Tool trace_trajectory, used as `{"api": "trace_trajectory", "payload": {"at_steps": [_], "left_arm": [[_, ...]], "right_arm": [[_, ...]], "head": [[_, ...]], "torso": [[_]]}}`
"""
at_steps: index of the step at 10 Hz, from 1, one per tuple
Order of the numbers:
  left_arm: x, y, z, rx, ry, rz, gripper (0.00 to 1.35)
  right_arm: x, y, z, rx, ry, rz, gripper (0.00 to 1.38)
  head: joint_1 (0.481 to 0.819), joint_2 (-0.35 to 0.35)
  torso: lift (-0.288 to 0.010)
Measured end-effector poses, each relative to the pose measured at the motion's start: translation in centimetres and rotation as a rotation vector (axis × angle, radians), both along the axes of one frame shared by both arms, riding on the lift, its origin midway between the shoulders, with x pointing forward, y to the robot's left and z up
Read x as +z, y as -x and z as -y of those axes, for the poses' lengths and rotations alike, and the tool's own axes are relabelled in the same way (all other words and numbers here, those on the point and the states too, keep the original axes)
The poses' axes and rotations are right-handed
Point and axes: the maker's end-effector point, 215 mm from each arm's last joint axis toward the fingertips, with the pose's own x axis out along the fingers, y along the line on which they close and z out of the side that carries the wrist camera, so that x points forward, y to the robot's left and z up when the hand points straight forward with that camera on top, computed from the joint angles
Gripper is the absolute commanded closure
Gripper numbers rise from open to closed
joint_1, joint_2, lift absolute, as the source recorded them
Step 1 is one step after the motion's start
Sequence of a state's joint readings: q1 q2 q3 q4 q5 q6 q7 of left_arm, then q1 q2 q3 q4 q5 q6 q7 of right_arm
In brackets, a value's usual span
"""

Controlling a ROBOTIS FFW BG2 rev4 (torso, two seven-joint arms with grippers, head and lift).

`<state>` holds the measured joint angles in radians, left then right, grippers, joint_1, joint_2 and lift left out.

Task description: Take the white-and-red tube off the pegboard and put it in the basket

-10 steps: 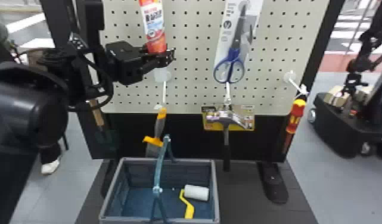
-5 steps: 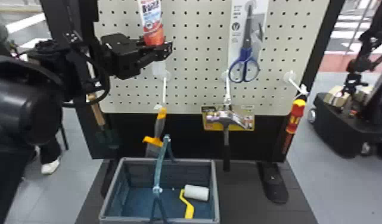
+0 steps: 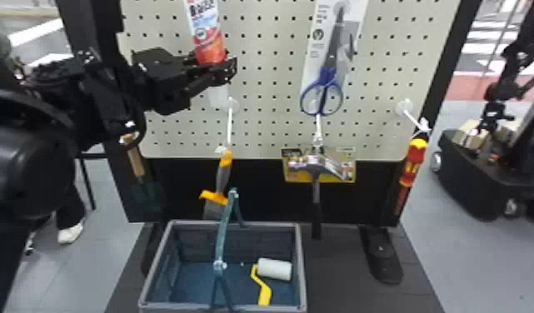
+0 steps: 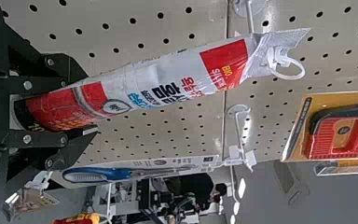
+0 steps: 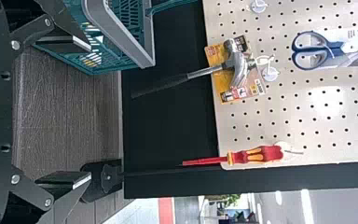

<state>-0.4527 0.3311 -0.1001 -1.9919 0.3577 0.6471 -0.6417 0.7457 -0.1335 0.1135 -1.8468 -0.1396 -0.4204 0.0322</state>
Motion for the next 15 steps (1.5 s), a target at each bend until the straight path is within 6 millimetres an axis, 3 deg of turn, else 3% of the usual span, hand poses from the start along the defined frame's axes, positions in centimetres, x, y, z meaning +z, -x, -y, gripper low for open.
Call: {"api": "trace_trajectory", "payload": {"at_steps": [5,11,13,15], "left_arm": [[-4.2,1.8,-3.5,0.053,0.138,-0.077,1.21],[-13.3,4.1,-12.8,0.318,0.398,-0.190,1.21],[-17.0,4.9,-13.8,0.361,0.437,-0.247,1.21],[-20.4,5.2,-13.6,0.373,0.465,-0.310,1.21]], "right_arm": [[-0.1,0.0,-0.2,0.007,0.000,-0.001,0.31],[-0.2,-0.1,-0.5,0.016,-0.006,-0.002,0.31],[-0.5,-0.1,-0.7,0.024,-0.008,-0.005,0.31],[-0.5,-0.2,-1.1,0.036,-0.012,-0.003,0.31]], "head": [[0.549,0.000],[0.549,0.000],[0.549,0.000],[0.549,0.000]], "torso": [[-0.100],[-0.100],[-0.100],[-0.100]]}}
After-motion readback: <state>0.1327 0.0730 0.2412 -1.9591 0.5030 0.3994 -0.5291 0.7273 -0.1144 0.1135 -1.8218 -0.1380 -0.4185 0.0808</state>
